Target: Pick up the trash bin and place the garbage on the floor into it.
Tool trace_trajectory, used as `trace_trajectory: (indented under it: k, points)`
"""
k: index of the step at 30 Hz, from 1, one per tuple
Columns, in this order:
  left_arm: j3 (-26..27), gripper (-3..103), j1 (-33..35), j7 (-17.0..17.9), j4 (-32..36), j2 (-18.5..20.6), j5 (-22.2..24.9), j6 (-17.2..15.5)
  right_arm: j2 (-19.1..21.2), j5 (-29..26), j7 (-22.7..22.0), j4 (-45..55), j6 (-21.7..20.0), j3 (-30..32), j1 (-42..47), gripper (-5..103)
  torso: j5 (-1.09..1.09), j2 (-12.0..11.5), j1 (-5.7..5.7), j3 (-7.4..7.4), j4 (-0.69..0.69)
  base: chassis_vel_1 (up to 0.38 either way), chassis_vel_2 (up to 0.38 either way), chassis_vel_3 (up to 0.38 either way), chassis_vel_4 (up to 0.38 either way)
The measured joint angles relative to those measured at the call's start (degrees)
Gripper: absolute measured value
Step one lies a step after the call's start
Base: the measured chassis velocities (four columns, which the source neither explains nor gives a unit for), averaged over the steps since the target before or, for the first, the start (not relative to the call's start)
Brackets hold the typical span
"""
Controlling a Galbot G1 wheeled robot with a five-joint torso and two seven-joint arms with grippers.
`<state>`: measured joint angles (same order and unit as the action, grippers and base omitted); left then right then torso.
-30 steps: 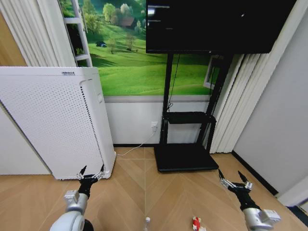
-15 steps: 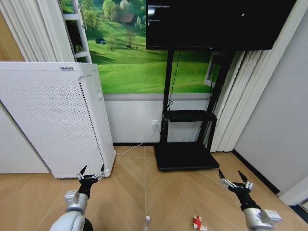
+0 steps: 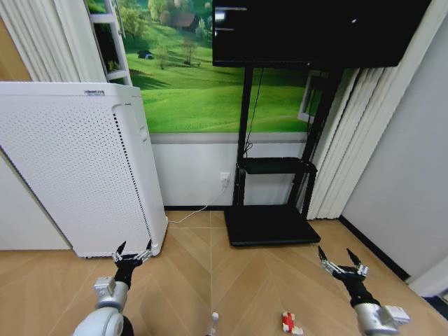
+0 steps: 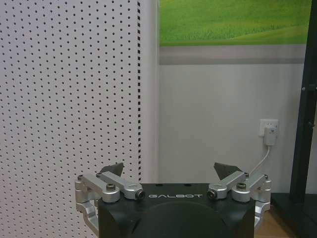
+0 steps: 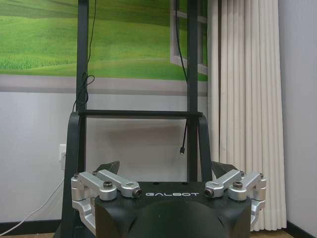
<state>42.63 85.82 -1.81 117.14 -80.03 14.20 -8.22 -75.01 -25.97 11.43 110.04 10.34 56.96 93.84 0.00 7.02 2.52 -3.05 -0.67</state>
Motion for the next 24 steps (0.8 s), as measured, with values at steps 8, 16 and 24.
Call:
trace_trajectory:
  k: [8, 16, 24]
  points:
    - [-0.36, 100, 0.1, 0.22, -0.01, -0.09, -0.22, 0.25, 0.04, -0.02, 0.0, -0.3, 0.16, -0.02, -0.03, 100, 0.0, -0.78, -0.05, 0.76, 0.0, 0.0, 0.0, 0.0, 0.0]
    - [-0.47, 100, 0.61, 1.54, 0.82, 0.41, -2.93, -0.31, 0.16, -0.03, -0.06, -0.42, 0.16, -0.02, -0.06, 100, 0.0, -0.66, 0.0, 0.67, 0.0, 0.0, 0.0, 0.0, 0.0]
    - [0.42, 100, 5.17, 7.54, 4.69, 3.75, -2.11, -3.61, 0.27, 0.08, -0.09, -1.2, 0.3, -0.25, 0.14, 100, 0.0, -0.46, 0.05, 0.52, -0.01, 0.0, 0.0, 0.0, 0.0]
